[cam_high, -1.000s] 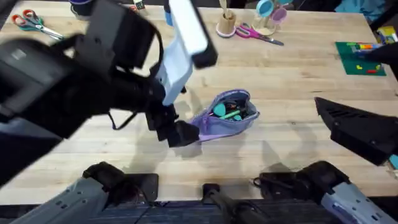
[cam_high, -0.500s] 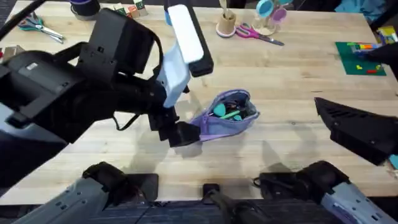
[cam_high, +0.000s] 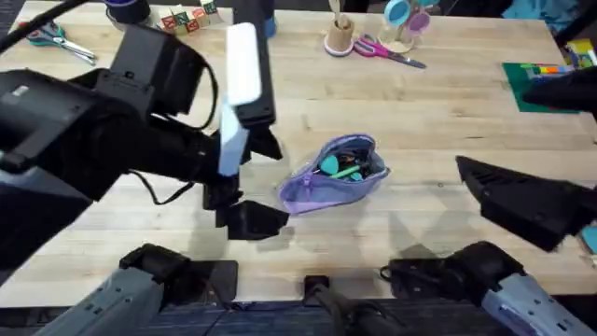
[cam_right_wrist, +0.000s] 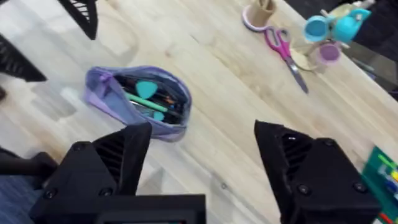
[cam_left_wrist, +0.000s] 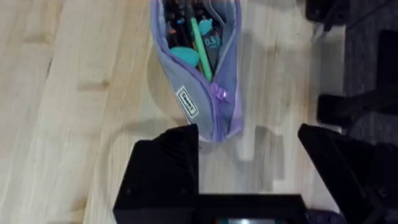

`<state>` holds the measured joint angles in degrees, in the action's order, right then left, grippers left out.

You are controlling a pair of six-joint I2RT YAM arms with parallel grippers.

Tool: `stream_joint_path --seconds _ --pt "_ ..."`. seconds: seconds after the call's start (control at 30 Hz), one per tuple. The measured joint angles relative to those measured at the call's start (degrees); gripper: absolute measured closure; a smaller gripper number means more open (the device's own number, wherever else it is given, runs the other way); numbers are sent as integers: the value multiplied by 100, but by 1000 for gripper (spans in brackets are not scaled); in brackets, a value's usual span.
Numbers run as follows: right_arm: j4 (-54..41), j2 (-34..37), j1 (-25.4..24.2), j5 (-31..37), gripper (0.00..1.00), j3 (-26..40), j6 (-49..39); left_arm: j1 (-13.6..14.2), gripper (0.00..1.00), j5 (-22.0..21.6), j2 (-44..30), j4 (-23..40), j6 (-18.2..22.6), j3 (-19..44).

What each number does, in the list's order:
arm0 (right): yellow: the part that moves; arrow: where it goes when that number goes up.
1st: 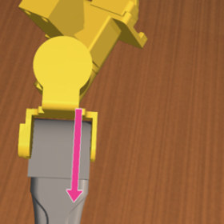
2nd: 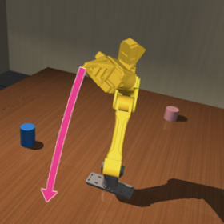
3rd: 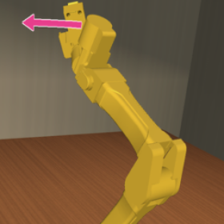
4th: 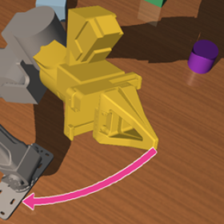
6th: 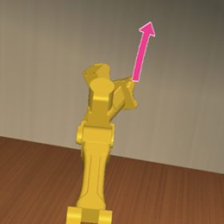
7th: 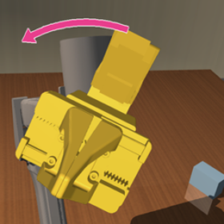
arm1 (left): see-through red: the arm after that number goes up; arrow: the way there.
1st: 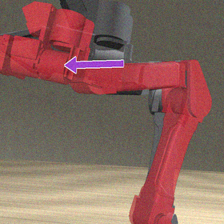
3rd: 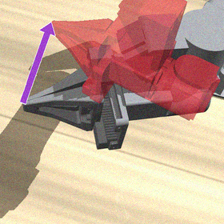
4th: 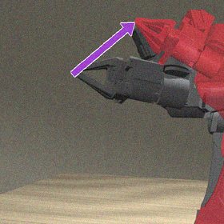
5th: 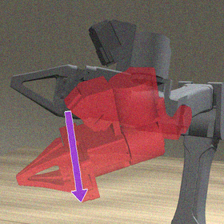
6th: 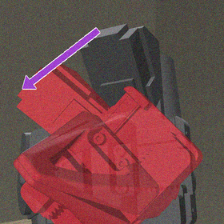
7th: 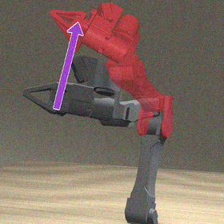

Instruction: Unzip the bag, pick up the pens from the table one at a time and place them inside, then zip the bag closed.

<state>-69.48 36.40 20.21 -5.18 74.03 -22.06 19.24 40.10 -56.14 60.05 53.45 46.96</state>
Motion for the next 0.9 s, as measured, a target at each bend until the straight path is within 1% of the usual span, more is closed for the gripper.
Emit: stream_joint_path --seconds 0.13,0.23,0.43,0.5,0.63,0.83,0.9 --pt "-1 114 0 -334 5 -1 24 -414 8 181 2 61 297 -46" --pt "0 316 0 -545 5 -1 71 -700 7 366 32 -12 491 -258" --pt "3 758 0 -1050 5 -1 175 -1098 7 740 38 -400 694 -825" --pt "9 870 0 -1195 5 -1 314 -1165 7 884 37 -482 800 -913" --pt "18 1030 0 -1368 5 -1 828 -1174 7 1093 39 -628 1049 -998" --pt "40 1085 0 -1458 5 -5 1751 -1178 7 1225 38 -1235 1201 -1363" --pt "45 1085 0 -1468 5 -5 2083 -1178 7 1291 37 -1343 1220 -1531"
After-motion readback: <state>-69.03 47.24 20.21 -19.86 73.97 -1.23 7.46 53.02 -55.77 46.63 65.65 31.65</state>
